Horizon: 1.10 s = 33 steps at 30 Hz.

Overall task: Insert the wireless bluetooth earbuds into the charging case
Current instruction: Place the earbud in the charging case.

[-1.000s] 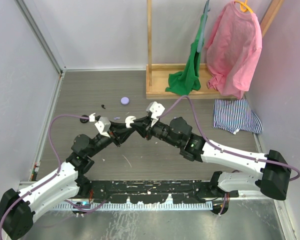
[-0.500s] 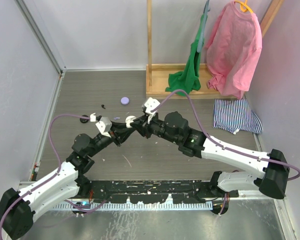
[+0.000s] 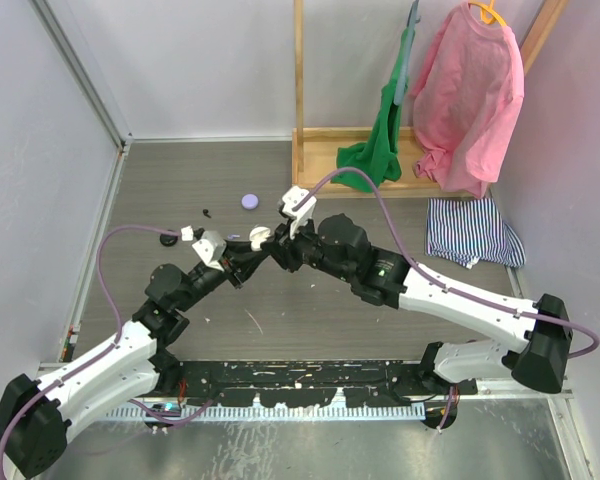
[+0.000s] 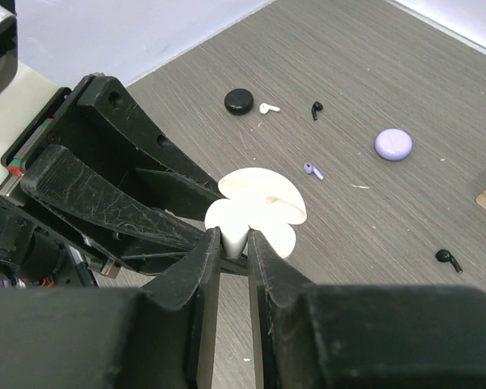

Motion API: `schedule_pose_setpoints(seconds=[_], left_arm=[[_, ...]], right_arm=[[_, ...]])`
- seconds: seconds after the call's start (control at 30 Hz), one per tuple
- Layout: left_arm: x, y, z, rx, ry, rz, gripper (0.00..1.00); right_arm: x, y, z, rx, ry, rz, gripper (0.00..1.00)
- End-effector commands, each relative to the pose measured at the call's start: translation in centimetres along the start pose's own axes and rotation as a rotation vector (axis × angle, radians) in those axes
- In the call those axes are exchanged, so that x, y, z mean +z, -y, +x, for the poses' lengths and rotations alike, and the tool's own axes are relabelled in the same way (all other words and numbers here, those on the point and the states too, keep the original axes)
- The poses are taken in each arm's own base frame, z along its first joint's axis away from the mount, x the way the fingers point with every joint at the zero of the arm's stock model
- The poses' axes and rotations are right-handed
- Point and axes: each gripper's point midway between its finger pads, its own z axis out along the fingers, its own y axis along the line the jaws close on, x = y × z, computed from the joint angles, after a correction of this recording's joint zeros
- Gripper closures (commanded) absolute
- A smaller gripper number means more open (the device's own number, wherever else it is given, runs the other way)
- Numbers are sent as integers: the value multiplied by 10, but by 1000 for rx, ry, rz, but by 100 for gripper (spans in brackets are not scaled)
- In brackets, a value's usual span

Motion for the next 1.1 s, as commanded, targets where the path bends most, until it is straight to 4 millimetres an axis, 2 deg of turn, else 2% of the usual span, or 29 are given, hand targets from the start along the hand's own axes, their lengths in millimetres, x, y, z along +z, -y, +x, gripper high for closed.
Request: schedule_pose_setpoints(seconds=[0.0, 0.43, 0.63, 0.8, 1.07], left_arm=[[7, 5, -41, 92, 120, 27, 100], [5, 9, -30, 226, 99, 65, 100], [2, 6, -35, 230, 124, 37, 100], [-1, 5, -38, 207, 149, 21, 100], [-1, 7, -42, 183, 160, 26, 100]], right_arm=[[0, -8, -8, 39, -19, -5, 85], [0, -3, -6, 103, -144, 63, 86], [-2, -3, -6, 122, -168, 78, 86], [0, -12, -3, 154, -183, 36, 86], [5, -10, 6, 183, -183, 63, 83]])
